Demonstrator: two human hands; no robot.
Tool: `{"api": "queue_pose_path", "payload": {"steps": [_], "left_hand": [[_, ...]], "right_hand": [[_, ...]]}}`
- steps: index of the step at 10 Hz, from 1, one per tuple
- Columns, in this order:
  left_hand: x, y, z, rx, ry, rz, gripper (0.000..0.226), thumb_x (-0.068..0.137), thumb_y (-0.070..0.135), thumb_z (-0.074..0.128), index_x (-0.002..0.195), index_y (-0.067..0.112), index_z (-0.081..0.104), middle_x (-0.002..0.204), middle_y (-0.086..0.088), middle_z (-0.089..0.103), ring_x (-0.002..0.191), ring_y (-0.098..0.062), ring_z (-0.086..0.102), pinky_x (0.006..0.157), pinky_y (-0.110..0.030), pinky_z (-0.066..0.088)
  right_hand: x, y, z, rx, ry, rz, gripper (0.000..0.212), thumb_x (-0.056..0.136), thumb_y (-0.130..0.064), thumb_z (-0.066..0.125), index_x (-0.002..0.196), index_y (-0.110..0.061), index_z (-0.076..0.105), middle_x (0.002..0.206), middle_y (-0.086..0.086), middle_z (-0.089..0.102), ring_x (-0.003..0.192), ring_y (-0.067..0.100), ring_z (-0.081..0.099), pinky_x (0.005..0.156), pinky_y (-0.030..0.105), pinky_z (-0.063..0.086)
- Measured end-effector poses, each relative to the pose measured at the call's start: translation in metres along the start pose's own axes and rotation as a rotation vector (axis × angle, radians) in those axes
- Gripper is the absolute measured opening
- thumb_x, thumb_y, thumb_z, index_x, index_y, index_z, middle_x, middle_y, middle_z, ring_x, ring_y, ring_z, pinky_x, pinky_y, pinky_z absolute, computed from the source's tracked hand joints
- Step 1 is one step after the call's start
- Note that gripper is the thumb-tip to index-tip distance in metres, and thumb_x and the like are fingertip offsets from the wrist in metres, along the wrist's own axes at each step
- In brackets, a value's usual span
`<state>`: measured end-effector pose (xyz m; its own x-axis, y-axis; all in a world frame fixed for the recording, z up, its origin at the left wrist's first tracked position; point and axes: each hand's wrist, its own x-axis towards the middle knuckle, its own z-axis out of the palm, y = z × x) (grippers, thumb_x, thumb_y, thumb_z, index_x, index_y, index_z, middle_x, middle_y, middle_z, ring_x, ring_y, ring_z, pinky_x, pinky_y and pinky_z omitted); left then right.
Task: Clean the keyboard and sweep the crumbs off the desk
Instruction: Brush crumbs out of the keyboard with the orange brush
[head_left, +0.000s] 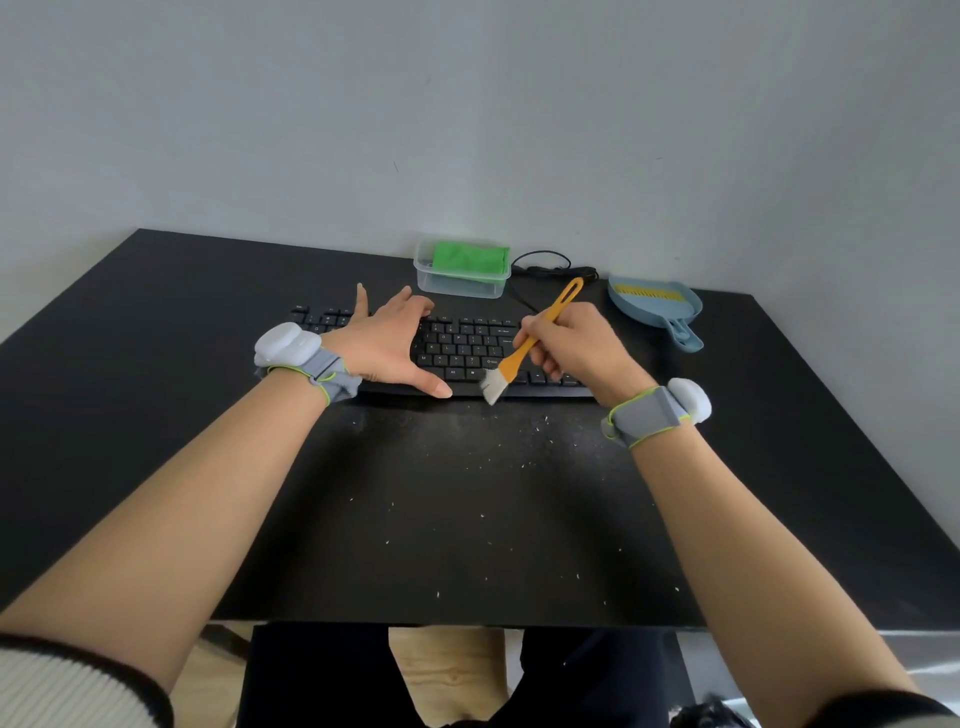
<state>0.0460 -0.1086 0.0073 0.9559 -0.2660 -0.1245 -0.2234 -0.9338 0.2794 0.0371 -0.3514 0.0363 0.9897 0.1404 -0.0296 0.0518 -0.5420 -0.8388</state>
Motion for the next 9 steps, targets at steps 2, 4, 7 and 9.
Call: {"api": "queue_pose_path", "payload": {"steps": [2,4,7,9], "left_hand": [[0.001,0.0,0.0,0.001,-0.001,0.001,0.122,0.064,0.073,0.074,0.152,0.01,0.018,0.16,-0.006,0.024,0.152,-0.019,-0.002,0.114,-0.061,-0.019],[0.0,-0.001,0.001,-0.004,0.002,0.0,0.122,0.063,0.073,0.074,0.152,0.009,0.018,0.16,-0.006,0.024,0.152,-0.019,-0.001,0.114,-0.061,-0.019],[0.004,-0.004,0.001,0.0,-0.002,0.001,0.125,0.061,0.075,0.074,0.152,0.01,0.018,0.161,-0.006,0.023,0.152,-0.019,-0.002,0.113,-0.062,-0.019],[0.004,-0.004,0.002,-0.009,-0.003,0.001,0.124,0.061,0.073,0.075,0.151,0.01,0.019,0.16,-0.006,0.026,0.152,-0.019,-0.002,0.113,-0.061,-0.021]], "right_hand": [[0.001,0.002,-0.002,0.013,0.021,-0.034,0.034,0.101,-0.024,0.051,0.084,-0.006,0.074,0.06,0.002,0.064,0.051,0.011,0.055,0.048,0.021,0.047],[0.006,0.003,-0.023,0.057,0.095,-0.038,0.035,0.102,-0.021,0.05,0.085,-0.002,0.074,0.059,0.004,0.061,0.049,0.011,0.051,0.046,0.02,0.044],[0.007,0.013,-0.023,0.141,0.032,0.011,0.034,0.102,-0.019,0.05,0.081,-0.005,0.072,0.055,0.001,0.057,0.045,0.01,0.048,0.044,0.02,0.041],[0.008,0.021,-0.014,0.075,0.029,0.01,0.035,0.102,-0.02,0.05,0.08,-0.006,0.073,0.058,0.004,0.061,0.047,0.012,0.051,0.045,0.022,0.043]]}}
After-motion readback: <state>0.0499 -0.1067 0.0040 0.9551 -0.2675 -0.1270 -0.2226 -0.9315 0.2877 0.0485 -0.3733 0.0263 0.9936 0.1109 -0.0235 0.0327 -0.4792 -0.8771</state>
